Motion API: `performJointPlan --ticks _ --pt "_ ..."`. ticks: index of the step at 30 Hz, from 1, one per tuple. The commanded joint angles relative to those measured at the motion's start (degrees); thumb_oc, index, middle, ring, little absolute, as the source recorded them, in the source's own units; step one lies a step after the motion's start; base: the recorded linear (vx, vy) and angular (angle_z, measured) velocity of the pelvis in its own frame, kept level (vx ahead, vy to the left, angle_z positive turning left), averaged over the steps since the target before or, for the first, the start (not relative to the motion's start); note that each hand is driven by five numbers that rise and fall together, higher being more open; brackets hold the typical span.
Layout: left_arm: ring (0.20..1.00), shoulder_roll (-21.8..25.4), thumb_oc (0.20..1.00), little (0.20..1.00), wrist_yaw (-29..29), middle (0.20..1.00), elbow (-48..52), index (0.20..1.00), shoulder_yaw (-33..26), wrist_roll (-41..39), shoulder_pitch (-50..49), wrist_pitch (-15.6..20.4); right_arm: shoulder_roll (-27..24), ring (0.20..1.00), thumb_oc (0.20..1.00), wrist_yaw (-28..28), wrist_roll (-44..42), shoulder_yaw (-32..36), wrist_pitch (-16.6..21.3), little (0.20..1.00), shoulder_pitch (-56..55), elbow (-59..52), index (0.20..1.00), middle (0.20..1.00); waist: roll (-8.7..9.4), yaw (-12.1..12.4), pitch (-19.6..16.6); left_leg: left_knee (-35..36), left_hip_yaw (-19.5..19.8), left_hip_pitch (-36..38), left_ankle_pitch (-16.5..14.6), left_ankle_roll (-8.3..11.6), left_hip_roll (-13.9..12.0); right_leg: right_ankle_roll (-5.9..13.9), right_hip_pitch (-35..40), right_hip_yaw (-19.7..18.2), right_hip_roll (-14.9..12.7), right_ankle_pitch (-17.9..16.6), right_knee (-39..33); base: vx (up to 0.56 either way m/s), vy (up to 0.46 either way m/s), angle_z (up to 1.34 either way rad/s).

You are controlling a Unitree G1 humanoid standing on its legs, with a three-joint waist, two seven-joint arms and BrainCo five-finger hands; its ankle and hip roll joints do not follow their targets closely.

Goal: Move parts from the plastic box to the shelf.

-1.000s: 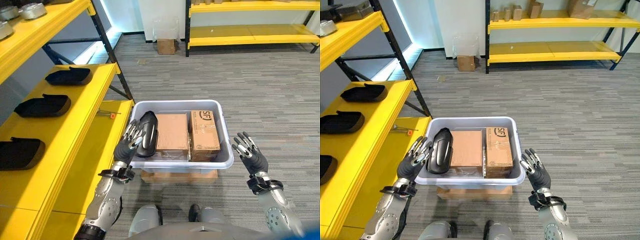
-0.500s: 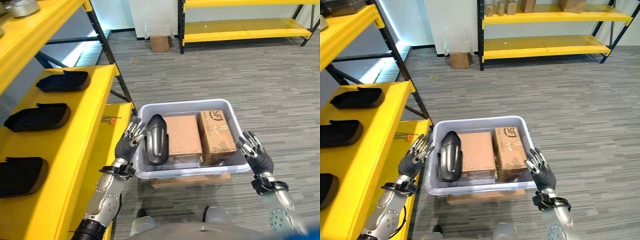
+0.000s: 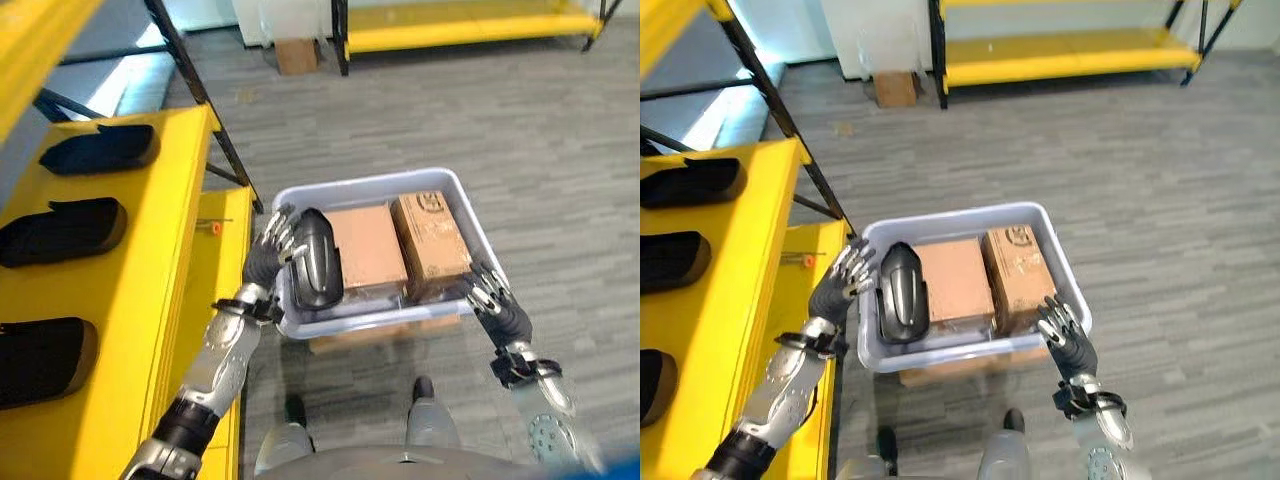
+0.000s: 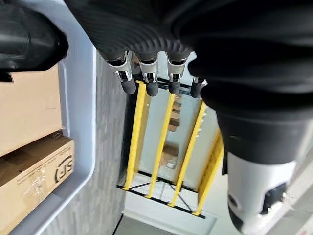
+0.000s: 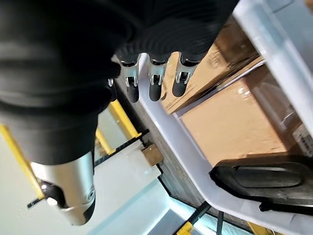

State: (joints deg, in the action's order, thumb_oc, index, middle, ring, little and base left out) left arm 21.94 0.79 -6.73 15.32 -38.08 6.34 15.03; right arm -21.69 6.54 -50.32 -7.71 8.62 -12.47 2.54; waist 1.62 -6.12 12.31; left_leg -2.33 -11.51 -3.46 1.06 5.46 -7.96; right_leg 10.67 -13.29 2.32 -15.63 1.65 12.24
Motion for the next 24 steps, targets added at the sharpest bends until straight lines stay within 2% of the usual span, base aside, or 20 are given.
performJointPlan --ticks 1,3,6,7,11,15,16,21,22,24 --pt "1.0 1.5 1.0 1.0 -4.0 1.0 -1.1 1.0 -2.0 5.7 5.8 5.2 -1.6 1.0 1.0 0.3 -0.3 -0.5 2.9 1.0 3.0 -3.6 1.0 1.0 3.57 -0.3 3.1 -5.9 2.8 -3.6 -1.8 2.55 -6.8 0.87 1.7 0.0 -1.4 -2.4 -3.6 -0.14 -0.084 -0.34" --pt "1.0 1.1 1.0 1.0 -7.5 1.0 -5.7 1.0 -2.0 8.7 10.4 6.3 -2.2 1.0 1.0 -0.1 -0.8 -1.9 3.3 1.0 4.7 -3.7 1.0 1.0 4.02 -1.3 4.8 -5.4 1.7 -4.6 -0.9 2.92 -7.4 0.59 -1.5 -1.6 -0.3 -2.7 -2.6 -0.09 -0.063 -0.29" --pt "1.0 0.0 1.0 1.0 -9.6 1.0 -10.7 1.0 -2.5 6.5 13.2 6.9 -2.2 1.0 1.0 -0.3 -1.1 -3.1 3.7 1.0 5.7 -3.4 1.0 1.0 4.36 -2.0 5.6 -5.1 1.2 -5.0 -0.3 3.2 -8.0 0.42 -3.2 -2.2 0.3 -2.9 -2.1 -0.04 -0.05 -0.32" --pt "1.0 0.6 1.0 1.0 -12.9 1.0 -14.4 1.0 -3.4 9.4 16.6 7.2 -2.3 1.0 1.0 -0.5 -1.3 -4.0 3.9 1.0 6.5 -3.4 1.0 1.0 4.72 -2.7 6.4 -5.0 0.6 -5.2 0.0 3.45 -8.4 0.33 -4.5 -2.9 0.9 -3.0 -1.6 -0.05 -0.048 -0.19" --pt "1.0 2.2 1.0 1.0 -17.5 1.0 -19.1 1.0 -4.8 13.5 20.8 7.6 -2.7 1.0 1.0 -0.4 -1.7 -4.9 4.4 1.0 7.3 -3.1 1.0 1.0 5.23 -3.3 7.7 -4.9 -0.1 -5.3 0.5 3.9 -9.1 0.17 -6.0 -3.6 1.8 -3.1 -1.1 -0.03 -0.047 -0.2" --pt "1.0 4.1 1.0 1.0 -23.4 1.0 -19.0 1.0 -8.3 16.2 23.4 8.2 -2.5 1.0 1.0 -1.1 -2.1 -5.6 5.4 1.0 7.9 -2.5 1.0 1.0 5.83 -3.9 9.6 -4.7 -0.3 -5.4 1.2 4.43 -9.9 0.0 -7.1 -4.0 2.8 -3.1 -0.3 0.0 -0.05 -0.17" --pt "1.0 4.1 1.0 1.0 -23.4 1.0 -19.0 1.0 -8.3 16.2 23.4 8.2 -2.5 1.0 1.0 -1.1 -2.1 -5.6 5.4 1.0 7.9 -2.5 1.0 1.0 5.82 -3.9 9.5 -4.6 -0.3 -5.5 1.3 4.43 -9.9 -0.02 -7.2 -4.0 2.8 -3.3 -0.4 0.01 -0.056 -0.07" --pt "1.0 5.6 1.0 1.0 -29.1 1.0 -18.1 1.0 -10.8 20.9 24.6 8.6 -2.7 1.0 1.0 -1.3 -2.6 -6.4 6.1 1.0 8.2 -2.1 1.0 1.0 6.6 -3.9 10.9 -4.6 -0.5 -5.4 1.5 4.8 -10.4 -0.14 -8.0 -4.1 3.4 -3.1 0.3 0.02 -0.036 -0.01" --pt "1.0 5.8 1.0 1.0 -31.6 1.0 -16.9 1.0 -11.9 23.6 24.6 8.3 -2.8 1.0 1.0 -1.4 -2.4 -6.7 6.4 1.0 8.4 -2.0 1.0 1.0 6.88 -3.9 11.4 -4.6 -0.6 -5.5 1.6 4.9 -10.6 -0.16 -8.1 -4.0 3.5 -3.1 0.4 0.0 0.0 0.0" --pt "1.0 5.8 1.0 1.0 -32.7 1.0 -16.0 1.0 -12.5 24.6 24.3 8.5 -2.8 1.0 1.0 -1.2 -2.7 -6.8 6.4 1.0 8.3 -2.0 1.0 1.0 7.03 -3.9 11.7 -4.6 -0.5 -5.5 1.7 4.95 -10.6 -0.21 -8.2 -3.9 3.6 -3.0 0.4 0.0 0.0 0.0"
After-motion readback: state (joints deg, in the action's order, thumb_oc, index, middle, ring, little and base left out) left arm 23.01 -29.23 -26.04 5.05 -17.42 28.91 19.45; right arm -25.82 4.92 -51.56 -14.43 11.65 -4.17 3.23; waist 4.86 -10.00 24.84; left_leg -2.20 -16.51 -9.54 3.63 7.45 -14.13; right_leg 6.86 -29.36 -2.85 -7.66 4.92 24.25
